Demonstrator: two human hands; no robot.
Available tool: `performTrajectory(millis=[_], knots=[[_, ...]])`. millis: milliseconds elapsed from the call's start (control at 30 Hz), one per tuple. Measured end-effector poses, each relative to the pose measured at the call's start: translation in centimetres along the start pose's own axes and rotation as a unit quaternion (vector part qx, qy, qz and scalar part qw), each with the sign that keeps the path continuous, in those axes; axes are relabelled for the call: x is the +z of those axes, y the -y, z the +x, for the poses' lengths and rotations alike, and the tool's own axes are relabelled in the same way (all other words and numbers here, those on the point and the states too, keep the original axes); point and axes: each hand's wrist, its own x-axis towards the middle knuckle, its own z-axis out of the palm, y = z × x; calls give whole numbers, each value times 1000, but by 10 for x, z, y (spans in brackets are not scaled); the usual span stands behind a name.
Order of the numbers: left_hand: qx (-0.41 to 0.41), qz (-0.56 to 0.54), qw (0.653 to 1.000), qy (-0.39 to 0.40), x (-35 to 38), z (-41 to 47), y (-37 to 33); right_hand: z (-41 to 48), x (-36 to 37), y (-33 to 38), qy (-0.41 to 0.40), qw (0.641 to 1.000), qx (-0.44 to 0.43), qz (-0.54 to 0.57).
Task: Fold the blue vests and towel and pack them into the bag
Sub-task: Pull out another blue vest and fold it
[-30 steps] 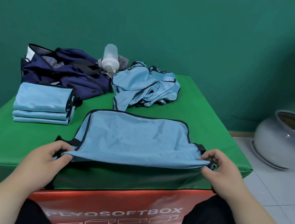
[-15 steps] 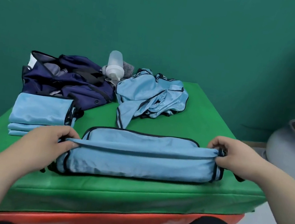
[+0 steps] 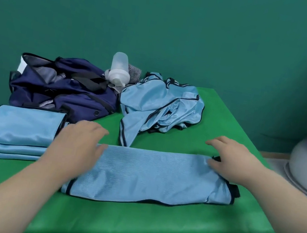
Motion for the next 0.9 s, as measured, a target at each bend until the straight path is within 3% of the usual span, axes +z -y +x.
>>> performTrajectory(millis=[100,167,233,300,667,800,900], knots=[[108,-42,993,-18,17,-17,-31,-15,22,27,-50,994,-101,-3],[113,-42,991,63,28,-19,-41,-21,43,40,-9,991,-133,-32],[70,-44,979,185,41,-21,-34,-25,56,39,46,992,-107,-42],[51,-36,972,225,52,-26,-21,-29,60,30,72,994,-76,-44],[-22,18,976,216,56,-48,11,-41,66,-10,89,996,-15,-19],[1,43,987,154,54,-60,5,-43,53,7,47,997,-38,-47],[19,40,986,164,51,-65,-13,-45,53,38,19,997,-59,-39]])
